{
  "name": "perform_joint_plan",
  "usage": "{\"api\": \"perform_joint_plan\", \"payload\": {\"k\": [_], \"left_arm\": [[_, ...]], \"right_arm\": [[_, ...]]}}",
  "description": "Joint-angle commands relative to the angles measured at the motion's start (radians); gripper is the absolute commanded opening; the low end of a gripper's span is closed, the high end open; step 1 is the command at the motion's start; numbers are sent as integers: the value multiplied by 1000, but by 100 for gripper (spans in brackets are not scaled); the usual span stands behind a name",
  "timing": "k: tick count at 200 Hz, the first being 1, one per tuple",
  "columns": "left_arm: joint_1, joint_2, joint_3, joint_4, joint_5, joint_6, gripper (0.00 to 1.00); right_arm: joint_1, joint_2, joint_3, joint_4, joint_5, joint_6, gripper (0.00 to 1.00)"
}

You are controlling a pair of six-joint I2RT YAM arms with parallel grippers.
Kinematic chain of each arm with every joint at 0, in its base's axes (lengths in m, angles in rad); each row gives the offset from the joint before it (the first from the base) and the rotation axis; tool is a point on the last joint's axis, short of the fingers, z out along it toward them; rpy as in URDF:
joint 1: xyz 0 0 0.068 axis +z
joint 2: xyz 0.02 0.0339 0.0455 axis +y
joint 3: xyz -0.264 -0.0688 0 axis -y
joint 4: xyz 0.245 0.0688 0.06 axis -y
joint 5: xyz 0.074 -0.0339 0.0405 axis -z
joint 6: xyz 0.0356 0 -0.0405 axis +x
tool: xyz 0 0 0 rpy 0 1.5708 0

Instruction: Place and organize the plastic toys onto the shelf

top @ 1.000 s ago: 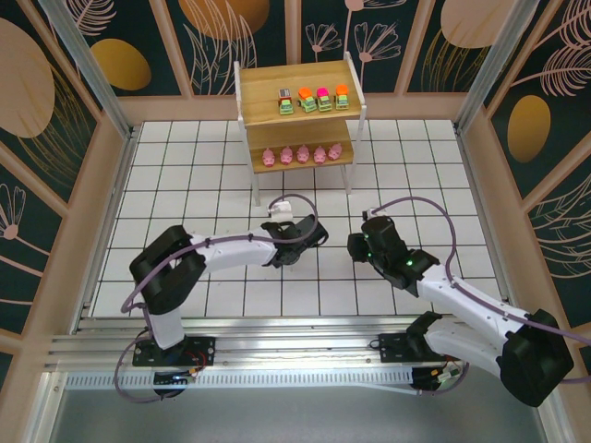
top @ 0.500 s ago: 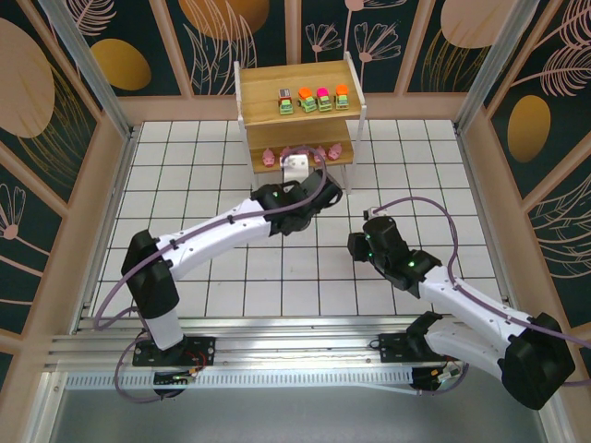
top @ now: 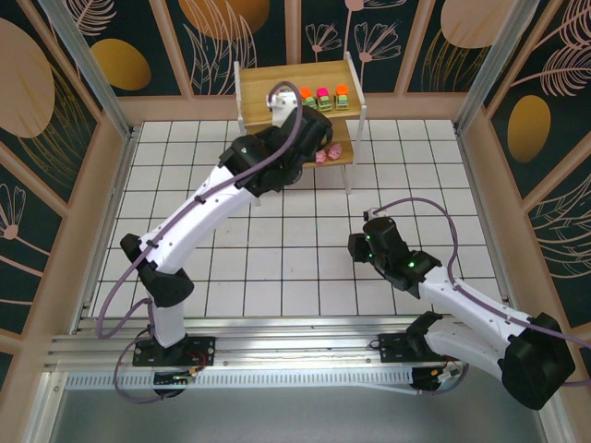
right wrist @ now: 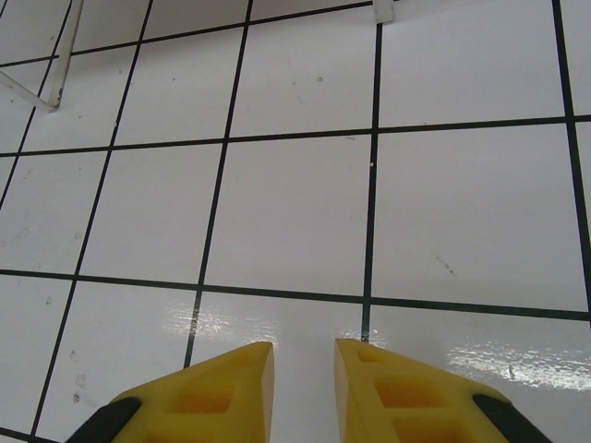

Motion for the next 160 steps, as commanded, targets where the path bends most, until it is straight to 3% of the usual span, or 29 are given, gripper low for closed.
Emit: {"api": "perform_joint_plan", "payload": {"k": [1, 108, 160], "left_arm": [[53, 30, 69, -57, 16, 82, 27], [226, 63, 108, 123, 107, 211, 28], [275, 111, 157, 128, 145, 229, 30]], "right_arm": [[-6, -11, -13, 16, -11, 18, 25], [-6, 12, -9, 14, -17, 17, 24], [-6, 10, -10, 13, -16, 18, 24]]}}
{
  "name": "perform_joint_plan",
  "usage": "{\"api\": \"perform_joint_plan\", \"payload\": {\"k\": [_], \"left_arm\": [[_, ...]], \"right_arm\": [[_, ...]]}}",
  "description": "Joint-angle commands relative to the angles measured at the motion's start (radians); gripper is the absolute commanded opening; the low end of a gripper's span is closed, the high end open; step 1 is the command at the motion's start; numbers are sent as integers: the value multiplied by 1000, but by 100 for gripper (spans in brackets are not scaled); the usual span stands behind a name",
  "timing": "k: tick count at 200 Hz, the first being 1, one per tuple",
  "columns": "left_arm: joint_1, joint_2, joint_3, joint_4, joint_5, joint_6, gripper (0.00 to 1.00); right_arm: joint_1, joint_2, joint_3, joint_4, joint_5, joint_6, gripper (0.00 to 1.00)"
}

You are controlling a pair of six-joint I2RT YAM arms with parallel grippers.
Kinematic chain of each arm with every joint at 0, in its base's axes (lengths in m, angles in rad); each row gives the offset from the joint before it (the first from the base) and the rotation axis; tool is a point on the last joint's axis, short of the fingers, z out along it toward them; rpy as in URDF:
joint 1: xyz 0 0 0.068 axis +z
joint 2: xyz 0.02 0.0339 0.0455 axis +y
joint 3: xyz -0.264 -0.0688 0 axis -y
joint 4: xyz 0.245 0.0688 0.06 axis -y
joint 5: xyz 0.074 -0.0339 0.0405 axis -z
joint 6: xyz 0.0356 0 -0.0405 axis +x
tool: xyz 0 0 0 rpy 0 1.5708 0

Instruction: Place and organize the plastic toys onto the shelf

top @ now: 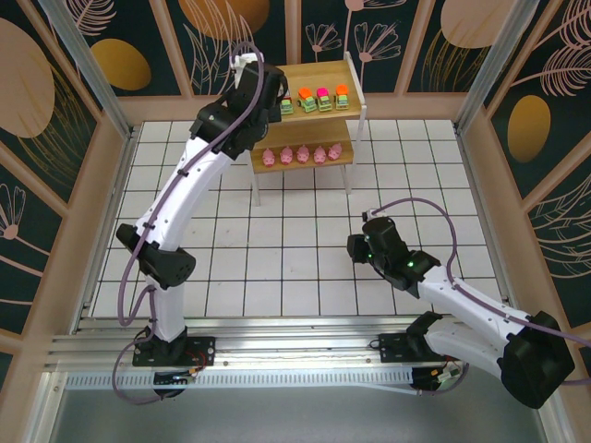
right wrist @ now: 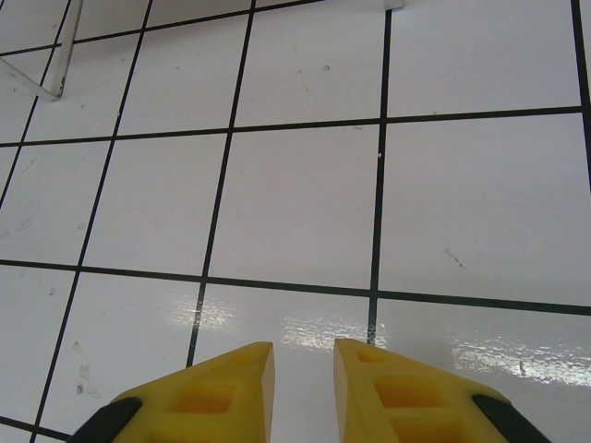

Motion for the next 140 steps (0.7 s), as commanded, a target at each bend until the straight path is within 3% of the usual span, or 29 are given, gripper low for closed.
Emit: {"api": "perform_joint_plan", "payload": {"k": [1, 140], "left_arm": [[19, 32, 33, 29, 27, 34, 29], [37, 99, 47, 93, 10, 54, 36]], "right_arm": [[-6, 1, -9, 12, 3, 18, 24], [-6, -23, -13, -2, 35, 28, 24]]}}
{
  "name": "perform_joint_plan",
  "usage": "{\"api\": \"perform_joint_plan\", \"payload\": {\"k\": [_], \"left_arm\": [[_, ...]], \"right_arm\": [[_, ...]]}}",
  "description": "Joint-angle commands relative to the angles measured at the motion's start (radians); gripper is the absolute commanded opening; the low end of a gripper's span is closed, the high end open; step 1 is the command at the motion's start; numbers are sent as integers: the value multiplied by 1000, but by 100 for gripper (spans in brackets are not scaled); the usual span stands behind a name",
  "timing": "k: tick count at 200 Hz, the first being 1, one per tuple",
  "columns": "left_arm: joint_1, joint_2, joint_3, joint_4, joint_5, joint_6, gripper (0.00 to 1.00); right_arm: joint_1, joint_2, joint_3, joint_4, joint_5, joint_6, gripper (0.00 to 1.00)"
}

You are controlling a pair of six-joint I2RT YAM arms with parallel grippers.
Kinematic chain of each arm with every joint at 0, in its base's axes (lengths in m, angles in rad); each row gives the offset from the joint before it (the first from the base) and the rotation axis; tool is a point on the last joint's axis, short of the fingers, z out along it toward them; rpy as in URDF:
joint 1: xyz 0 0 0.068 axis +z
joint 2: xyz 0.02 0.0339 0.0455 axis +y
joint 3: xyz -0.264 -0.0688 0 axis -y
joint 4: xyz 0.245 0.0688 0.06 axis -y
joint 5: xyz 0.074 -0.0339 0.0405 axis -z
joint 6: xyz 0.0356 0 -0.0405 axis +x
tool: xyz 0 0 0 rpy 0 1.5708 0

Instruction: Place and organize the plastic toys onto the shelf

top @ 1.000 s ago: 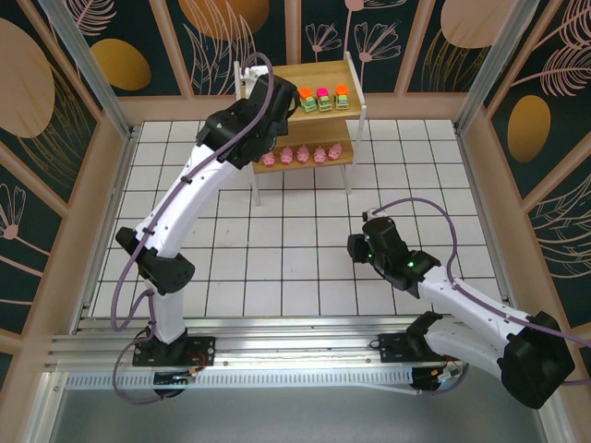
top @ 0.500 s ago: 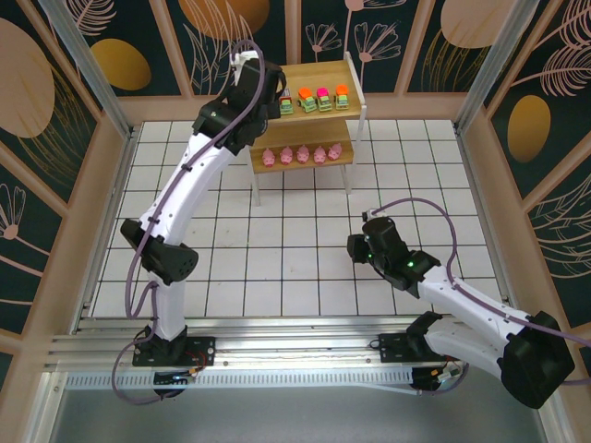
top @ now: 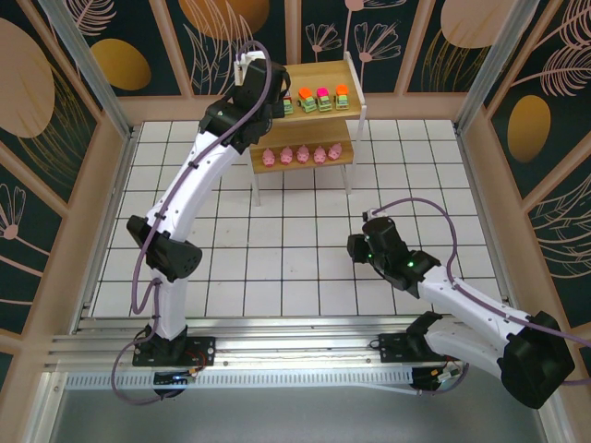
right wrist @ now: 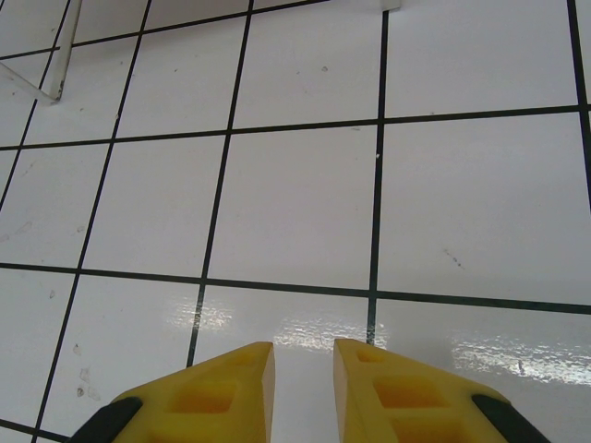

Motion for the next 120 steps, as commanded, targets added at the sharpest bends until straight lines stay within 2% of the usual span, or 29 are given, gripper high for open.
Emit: {"api": "perform_joint_plan", "payload": {"k": [1, 40, 82, 120], "left_arm": [[8, 28, 30, 20, -22, 24, 36], [8, 23, 29, 26, -23, 19, 41], [10, -66, -13, 88, -32, 28, 46], [9, -179, -87, 135, -34, 43, 50]], "right_arm": [[-6, -22, -13, -1, 30, 20, 24], [-7, -22, -13, 0, 30, 20, 24], [-8, -22, -14, 4, 27, 15, 26], [-11, -19, -7, 8, 33, 11, 37]]}}
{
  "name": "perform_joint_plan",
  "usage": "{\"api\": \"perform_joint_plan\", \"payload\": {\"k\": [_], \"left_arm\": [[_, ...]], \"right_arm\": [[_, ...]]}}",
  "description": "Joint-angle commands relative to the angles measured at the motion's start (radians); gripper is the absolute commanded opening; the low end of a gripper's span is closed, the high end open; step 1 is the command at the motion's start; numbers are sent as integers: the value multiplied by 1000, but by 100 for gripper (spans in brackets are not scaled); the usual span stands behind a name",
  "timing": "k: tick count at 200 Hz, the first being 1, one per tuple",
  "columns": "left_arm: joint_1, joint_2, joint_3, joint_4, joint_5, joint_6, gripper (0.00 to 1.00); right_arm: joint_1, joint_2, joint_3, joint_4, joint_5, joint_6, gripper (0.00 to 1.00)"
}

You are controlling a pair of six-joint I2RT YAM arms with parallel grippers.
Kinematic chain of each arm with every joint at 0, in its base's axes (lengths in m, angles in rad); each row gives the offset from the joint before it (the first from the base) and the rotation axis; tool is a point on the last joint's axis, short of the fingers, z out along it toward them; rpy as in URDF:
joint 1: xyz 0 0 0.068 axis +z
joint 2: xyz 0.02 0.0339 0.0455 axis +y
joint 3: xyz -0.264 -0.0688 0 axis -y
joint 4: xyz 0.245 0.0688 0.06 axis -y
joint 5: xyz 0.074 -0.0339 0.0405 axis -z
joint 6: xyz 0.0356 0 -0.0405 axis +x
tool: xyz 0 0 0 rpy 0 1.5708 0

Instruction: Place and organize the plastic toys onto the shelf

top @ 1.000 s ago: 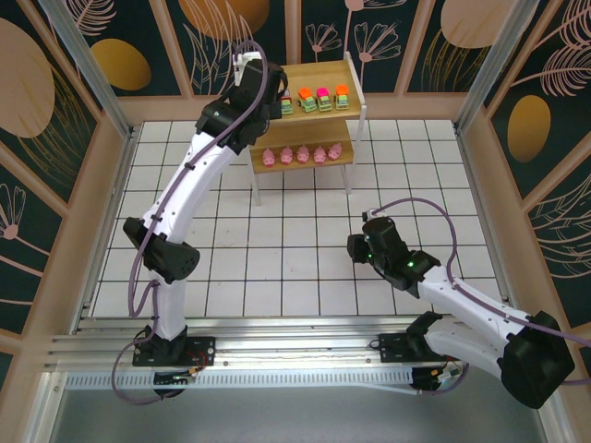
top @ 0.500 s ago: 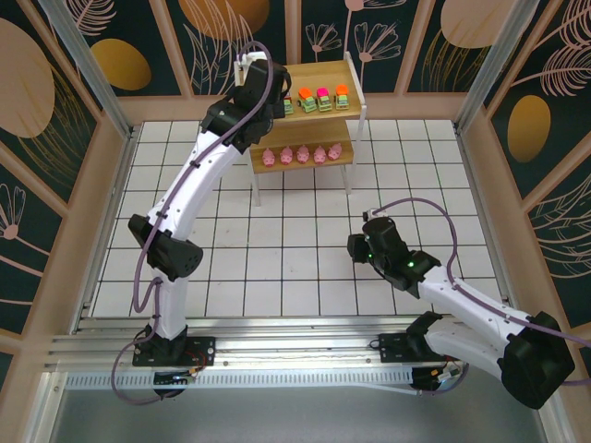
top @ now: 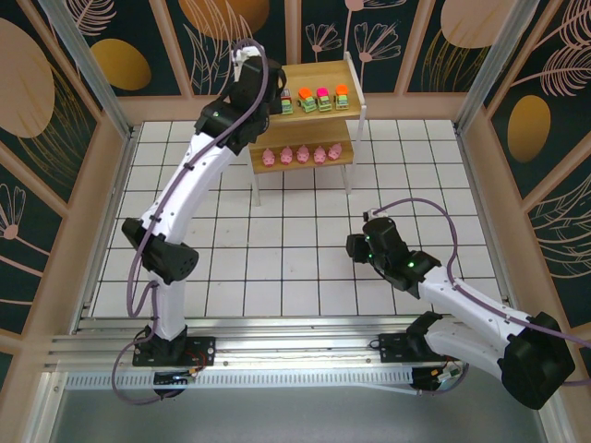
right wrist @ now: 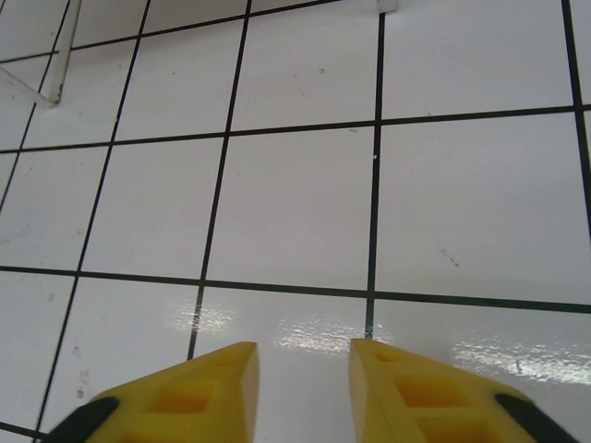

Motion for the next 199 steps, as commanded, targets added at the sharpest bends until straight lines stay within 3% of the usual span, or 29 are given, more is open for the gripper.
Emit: {"api": "perform_joint_plan", "payload": {"k": [1, 28, 70, 90, 130, 154, 199], "left_arm": [[7, -122, -47, 73, -19, 25, 51], [8, -258, -228, 167, 0, 40, 61], [6, -527, -653, 329, -32, 60, 80], [7, -644, -865, 418, -17, 65, 99], [25, -791, -1171, 525, -17, 43, 99], [132, -840, -1327, 590, 160, 38, 99], [203, -930, -1644, 858, 137, 91, 99]], "right_arm": [[-11, -13, -5, 8, 30, 5, 38], [-20, -10, 1, 6, 38, 4, 45], [-79, -32, 27, -21, 80, 11, 58], [-129, -43, 39, -32, 90, 7, 60], [-276, -39, 50, -16, 93, 1, 69], [-347, -41, 67, 0, 119, -2, 71], [-432, 17, 115, 77, 214, -41, 75]]}}
